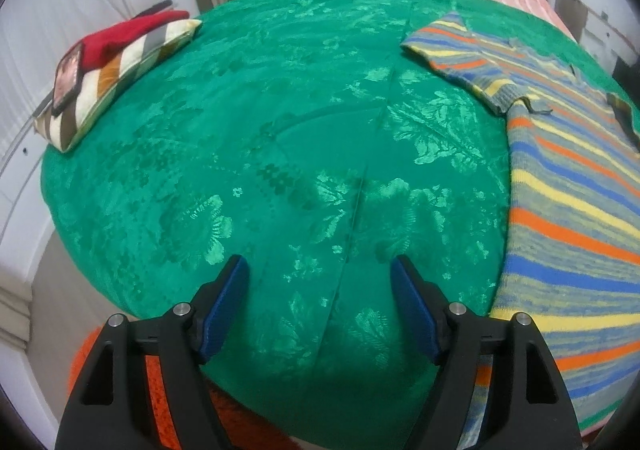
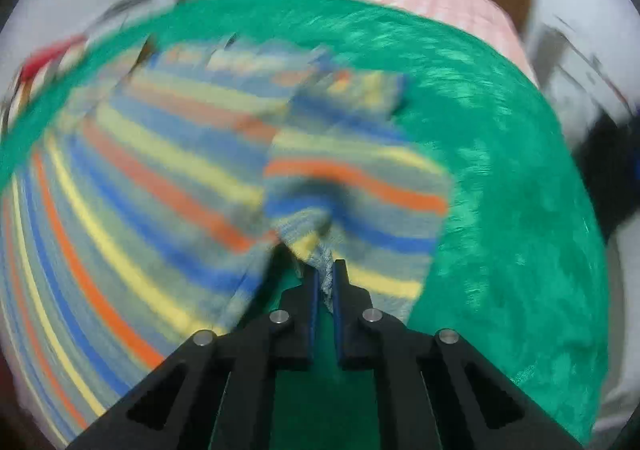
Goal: Fold small clothes
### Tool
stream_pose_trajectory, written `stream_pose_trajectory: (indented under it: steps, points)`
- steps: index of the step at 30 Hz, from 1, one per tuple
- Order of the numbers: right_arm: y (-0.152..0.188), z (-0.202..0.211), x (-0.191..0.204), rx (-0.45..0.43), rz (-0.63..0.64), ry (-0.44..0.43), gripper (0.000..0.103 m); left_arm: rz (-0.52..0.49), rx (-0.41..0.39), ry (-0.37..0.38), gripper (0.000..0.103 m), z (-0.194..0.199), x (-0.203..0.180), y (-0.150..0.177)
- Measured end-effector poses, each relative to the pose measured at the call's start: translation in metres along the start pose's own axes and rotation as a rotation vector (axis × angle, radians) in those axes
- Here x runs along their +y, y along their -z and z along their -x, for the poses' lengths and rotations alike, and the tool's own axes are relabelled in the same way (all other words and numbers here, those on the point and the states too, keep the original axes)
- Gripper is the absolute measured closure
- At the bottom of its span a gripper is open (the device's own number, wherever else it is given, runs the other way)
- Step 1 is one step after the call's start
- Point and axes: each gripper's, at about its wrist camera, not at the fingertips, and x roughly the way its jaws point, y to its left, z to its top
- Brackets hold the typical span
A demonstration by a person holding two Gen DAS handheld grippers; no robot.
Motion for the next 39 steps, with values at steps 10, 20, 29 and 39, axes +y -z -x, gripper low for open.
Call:
stream_pose_trajectory:
  steps: [10, 20, 29, 39]
  points:
    - [-0.025, 0.095, -0.175, -0.13, -0.727, -0.221, 0.097, -0.002, 0.002, -0.003, 0.026, -0.002, -0.002, -0.001]
    - [0.063, 0.063, -0.242, 0.008, -1.077, -0.118, 0.091, -0.015, -0.002, -0.027, 0.025, -0.002, -0.005, 0.0]
    - [0.1, 0.052, -0.226, -0.107, -1.089, -0.192, 0.066, -0.024, -0.006, -0.045, 0.023, -0.003, -0.007, 0.0]
    - [0.094, 0.062, -0.216, 0.033, -0.99, 0.101, 0.1, -0.002, -0.005, -0.076, 0.006, -0.006, -0.003, -0.001]
